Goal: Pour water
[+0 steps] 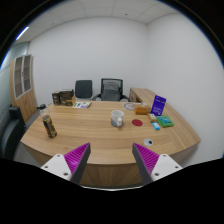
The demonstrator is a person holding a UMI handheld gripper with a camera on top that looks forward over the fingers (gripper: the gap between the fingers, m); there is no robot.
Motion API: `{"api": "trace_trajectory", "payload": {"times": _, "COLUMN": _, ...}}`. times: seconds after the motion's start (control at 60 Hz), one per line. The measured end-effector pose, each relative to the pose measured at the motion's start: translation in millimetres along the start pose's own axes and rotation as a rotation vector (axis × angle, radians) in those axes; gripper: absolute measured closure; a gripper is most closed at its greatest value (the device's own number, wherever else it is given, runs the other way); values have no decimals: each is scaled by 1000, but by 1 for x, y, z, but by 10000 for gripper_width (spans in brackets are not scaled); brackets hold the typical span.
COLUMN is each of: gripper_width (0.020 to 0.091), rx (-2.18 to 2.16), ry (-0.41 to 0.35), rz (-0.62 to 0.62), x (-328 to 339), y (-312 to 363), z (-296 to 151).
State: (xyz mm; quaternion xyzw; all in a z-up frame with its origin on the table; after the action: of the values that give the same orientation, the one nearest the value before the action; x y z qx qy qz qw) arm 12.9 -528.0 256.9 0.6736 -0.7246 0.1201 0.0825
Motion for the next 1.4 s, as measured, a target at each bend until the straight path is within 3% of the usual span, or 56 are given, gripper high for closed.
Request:
{"api": "trace_trajectory", "payload": {"times": 0.3, "gripper_width": 247, "rx": 23, "ry": 32, "rz": -31, "x": -9, "y": 55, "z": 25}}
{"api": "trace_trajectory", "payload": {"times": 0.567, "gripper_width": 245, "rx": 6, "ry": 64, "rz": -115, "x": -33, "y": 203, "z": 56}}
{"api": "trace_trajectory", "payload": {"times": 0.817, "gripper_width": 244, "rx": -52, "ry": -27, "rz": -138, "x": -111, "y": 356, "z": 51}}
{"api": "trace_trajectory", "payload": {"times": 1.067, "gripper_width": 248, "rx": -35, "ry": -129, "rz": -50, "x": -215, "y": 399, "z": 36}}
{"api": "trace_trajectory", "payload": {"times": 1.15, "gripper_width": 314, "rx": -40, "ry": -139, "rz": -41, "x": -240, "y": 399, "z": 39}}
{"api": "trace_trajectory", "payload": {"times": 1.267, "gripper_width": 574, "rx": -34, "ry": -180, "rz": -31, "x": -261, "y": 400, "z": 39}}
{"api": "trace_trajectory", "payload": {"times": 1.4, "gripper_width": 635, "rx": -28, "ry": -212, "rz": -41, "x": -265, "y": 403, "z": 37}}
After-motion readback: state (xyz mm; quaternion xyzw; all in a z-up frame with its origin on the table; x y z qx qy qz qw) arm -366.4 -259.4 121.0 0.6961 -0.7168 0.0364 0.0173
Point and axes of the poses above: the point between the fingertips, and its own axes, seen from behind it with the camera up: y to the left, z down, x backward, against the way the camera looks, the point moved 7 cm from there along x, backward, against the way the camera looks, and after that the axes turned 14 degrees about -y, right-handed, at the moved point
